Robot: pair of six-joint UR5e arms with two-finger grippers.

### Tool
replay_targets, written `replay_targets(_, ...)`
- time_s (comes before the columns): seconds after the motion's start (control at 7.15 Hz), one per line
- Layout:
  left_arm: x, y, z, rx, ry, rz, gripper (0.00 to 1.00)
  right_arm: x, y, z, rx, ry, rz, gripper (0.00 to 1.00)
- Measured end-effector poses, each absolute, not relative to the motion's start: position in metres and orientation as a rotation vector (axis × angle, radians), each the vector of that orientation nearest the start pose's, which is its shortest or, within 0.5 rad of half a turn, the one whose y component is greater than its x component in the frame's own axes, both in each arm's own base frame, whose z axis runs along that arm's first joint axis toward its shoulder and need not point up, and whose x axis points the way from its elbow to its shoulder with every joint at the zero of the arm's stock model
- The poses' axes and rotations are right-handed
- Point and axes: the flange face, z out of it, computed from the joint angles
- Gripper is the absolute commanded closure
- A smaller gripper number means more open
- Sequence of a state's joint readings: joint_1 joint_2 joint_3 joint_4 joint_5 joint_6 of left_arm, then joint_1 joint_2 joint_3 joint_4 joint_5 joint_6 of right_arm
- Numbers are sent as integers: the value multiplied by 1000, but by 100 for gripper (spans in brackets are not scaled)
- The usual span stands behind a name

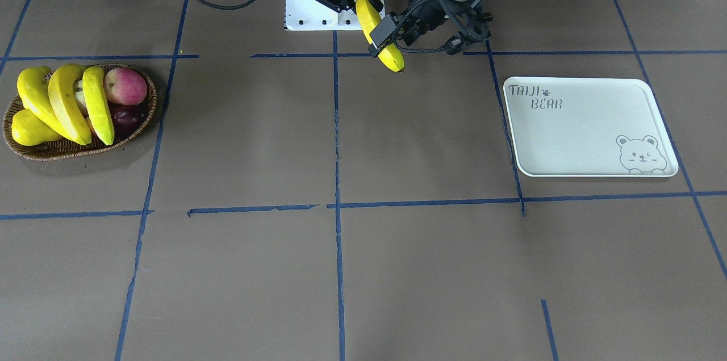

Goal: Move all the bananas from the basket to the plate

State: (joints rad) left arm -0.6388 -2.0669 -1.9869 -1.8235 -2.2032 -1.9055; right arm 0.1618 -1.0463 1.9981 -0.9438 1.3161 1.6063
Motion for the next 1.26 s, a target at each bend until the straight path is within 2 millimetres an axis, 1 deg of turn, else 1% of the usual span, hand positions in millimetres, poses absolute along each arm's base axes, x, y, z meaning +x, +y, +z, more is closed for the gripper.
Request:
replay_targets(0.14,407,-387,166,-378,1199,-476,69,-504,-243,110,301,-1560,354,100)
replay_targets(0.28,409,-386,165,-375,1200,-478,94,-504,-243,111,302,-1559,353,99)
replay_targets(0.42,409,-385,164,-375,1201,-479,100,-505,-243,111,305,-1558,349,80)
replay_targets(0.56,409,-385,164,-375,1203,-478,100,-504,-242,110,312,-1558,338,1)
replay_targets(0.98,409,-385,165,-372,1201,-479,100,-498,-243,105,314,-1573,319,0)
replay_targets(1.12,408,-386,167,-370,1198,-485,100,-494,-249,107,284,-1569,283,0)
replay_targets(1.26,404,-390,173,-366,1188,-500,100,-487,-262,112,232,-1553,230,0)
